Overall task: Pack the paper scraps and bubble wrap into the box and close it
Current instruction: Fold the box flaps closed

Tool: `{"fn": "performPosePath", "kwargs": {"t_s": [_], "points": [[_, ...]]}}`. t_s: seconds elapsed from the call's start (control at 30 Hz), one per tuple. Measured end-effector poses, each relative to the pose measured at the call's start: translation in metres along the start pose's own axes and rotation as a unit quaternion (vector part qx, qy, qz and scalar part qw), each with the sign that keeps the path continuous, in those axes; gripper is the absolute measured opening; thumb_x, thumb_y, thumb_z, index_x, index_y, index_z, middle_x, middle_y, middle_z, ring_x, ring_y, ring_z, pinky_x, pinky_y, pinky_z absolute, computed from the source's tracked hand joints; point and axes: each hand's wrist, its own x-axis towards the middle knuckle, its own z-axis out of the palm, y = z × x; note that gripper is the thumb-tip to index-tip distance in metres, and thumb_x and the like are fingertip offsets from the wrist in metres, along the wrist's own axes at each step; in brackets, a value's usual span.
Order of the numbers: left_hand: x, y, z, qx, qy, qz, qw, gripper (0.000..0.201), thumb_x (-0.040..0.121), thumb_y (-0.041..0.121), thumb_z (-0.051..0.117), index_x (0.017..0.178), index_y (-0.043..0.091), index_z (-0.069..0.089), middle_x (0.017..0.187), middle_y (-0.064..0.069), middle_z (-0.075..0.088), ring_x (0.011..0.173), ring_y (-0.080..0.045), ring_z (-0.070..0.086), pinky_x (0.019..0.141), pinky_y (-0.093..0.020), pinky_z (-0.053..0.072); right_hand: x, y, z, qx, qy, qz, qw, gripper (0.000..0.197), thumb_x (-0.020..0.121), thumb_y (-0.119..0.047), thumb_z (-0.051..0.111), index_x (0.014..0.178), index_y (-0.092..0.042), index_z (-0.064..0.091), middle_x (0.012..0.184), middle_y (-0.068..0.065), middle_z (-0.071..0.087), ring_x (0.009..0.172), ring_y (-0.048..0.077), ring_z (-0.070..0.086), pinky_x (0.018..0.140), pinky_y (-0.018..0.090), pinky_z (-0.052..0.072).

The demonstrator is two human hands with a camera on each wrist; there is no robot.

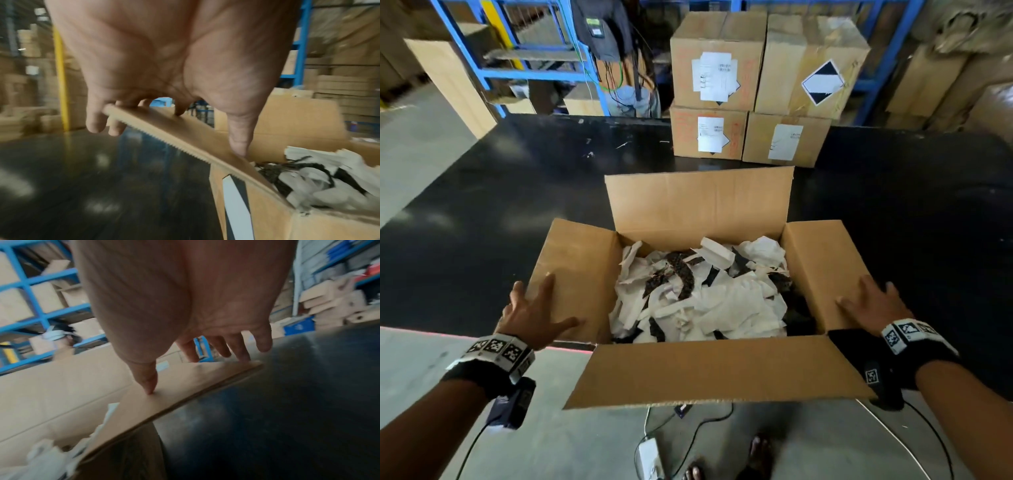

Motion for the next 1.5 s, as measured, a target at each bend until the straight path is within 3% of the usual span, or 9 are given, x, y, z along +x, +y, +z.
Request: {"fn": "performPosePath", "kwargs": {"t_s": [0.33, 0.5, 0.67, 0.77, 0.87, 1.0, 1.23, 1.3, 1.5], "points": [[-0.06, 0.037, -0.048, -0.187, 0.11, 0.2, 0.955, 0.086, 0.086, 0.04, 0.076, 0.153, 0.044, 0.022, 0.139, -0.003, 0.057, 0.111, -0.028, 0.066, 0.093, -0.045, 0.057, -0.046, -0.003, -0.05, 0.192, 0.136, -0.088, 0.968, 0.074, 0.09, -0.047, 0.069, 0.153, -0.033, 0.032, 0.135, 0.01, 0.06, 0.12, 0.037, 0.057, 0.101, 0.053, 0.047], [-0.081, 0.078, -0.031, -0.265, -0.058, 0.296, 0.916, 0.064, 0.095, 0.065, 0.049, 0.153, 0.049, 0.029, 0.13, 0.026, 0.056, 0.117, 0.009, 0.058, 0.089, -0.015, 0.047, -0.086, -0.038, -0.052, 0.26, -0.009, -0.311, 0.914, 0.056, 0.099, -0.062, 0.044, 0.151, -0.041, 0.041, 0.135, -0.015, 0.06, 0.124, 0.007, 0.056, 0.111, 0.036, 0.037], [-0.046, 0.046, 0.012, -0.065, -0.126, 0.333, 0.932, 0.03, 0.104, 0.051, 0.037, 0.12, 0.072, 0.052, 0.143, 0.027, 0.047, 0.14, -0.012, 0.043, 0.117, -0.046, 0.037, -0.057, -0.038, -0.012, 0.118, -0.187, -0.317, 0.922, 0.029, 0.107, -0.042, 0.04, 0.123, -0.052, 0.063, 0.152, -0.02, 0.045, 0.144, 0.008, 0.037, 0.118, 0.03, 0.024], [-0.028, 0.012, 0.034, 0.109, -0.108, 0.388, 0.909, 0.086, 0.086, 0.016, 0.07, 0.144, 0.062, 0.027, 0.163, 0.024, 0.017, 0.153, -0.01, 0.018, 0.119, -0.048, 0.036, -0.037, -0.02, 0.005, -0.11, -0.193, -0.358, 0.907, 0.063, 0.101, -0.016, 0.048, 0.132, -0.07, 0.04, 0.158, -0.036, 0.013, 0.156, 0.019, 0.003, 0.124, 0.05, 0.013], [-0.032, -0.002, 0.051, 0.144, -0.08, 0.415, 0.895, 0.125, 0.067, 0.049, 0.087, 0.16, 0.047, 0.004, 0.168, 0.021, -0.006, 0.156, -0.01, -0.004, 0.121, -0.041, 0.018, -0.032, -0.009, 0.009, -0.24, -0.157, -0.371, 0.883, 0.086, 0.093, -0.026, 0.061, 0.143, -0.074, 0.011, 0.162, -0.026, -0.02, 0.152, 0.024, -0.02, 0.121, 0.062, 0.013], [-0.032, -0.005, 0.056, 0.052, -0.059, 0.433, 0.898, 0.097, 0.083, 0.058, 0.073, 0.16, 0.046, 0.015, 0.169, 0.018, 0.009, 0.157, -0.011, 0.005, 0.123, -0.044, 0.026, -0.026, 0.005, 0.019, -0.225, -0.169, -0.373, 0.884, 0.101, 0.089, -0.034, 0.071, 0.143, -0.075, -0.003, 0.159, -0.024, -0.035, 0.15, 0.02, -0.02, 0.118, 0.062, 0.027], [-0.04, 0.024, 0.032, -0.176, -0.048, 0.228, 0.956, 0.066, 0.065, 0.1, 0.042, 0.108, 0.054, 0.064, 0.117, 0.019, 0.07, 0.112, -0.011, 0.066, 0.094, -0.033, 0.05, -0.04, -0.003, 0.025, 0.185, -0.064, -0.241, 0.951, 0.086, 0.05, -0.1, 0.058, 0.116, -0.045, 0.068, 0.126, -0.009, 0.069, 0.122, 0.015, 0.062, 0.105, 0.037, 0.047], [-0.033, 0.036, 0.032, -0.239, -0.017, 0.157, 0.958, 0.075, 0.065, 0.091, 0.058, 0.121, 0.042, 0.057, 0.114, 0.01, 0.072, 0.103, -0.016, 0.071, 0.093, -0.039, 0.055, -0.041, -0.012, 0.028, 0.228, -0.027, -0.206, 0.951, 0.084, 0.05, -0.098, 0.061, 0.11, -0.04, 0.067, 0.106, -0.011, 0.073, 0.105, 0.019, 0.069, 0.089, 0.035, 0.052], [-0.027, 0.072, 0.065, -0.131, 0.113, 0.18, 0.968, 0.103, 0.081, 0.06, 0.07, 0.162, 0.035, 0.01, 0.168, -0.005, 0.013, 0.153, -0.032, 0.019, 0.12, -0.056, 0.029, -0.032, -0.04, 0.044, 0.19, 0.026, -0.161, 0.968, 0.119, 0.066, -0.052, 0.09, 0.158, -0.034, 0.017, 0.156, 0.005, 0.042, 0.138, 0.028, 0.047, 0.11, 0.048, 0.042]]}}
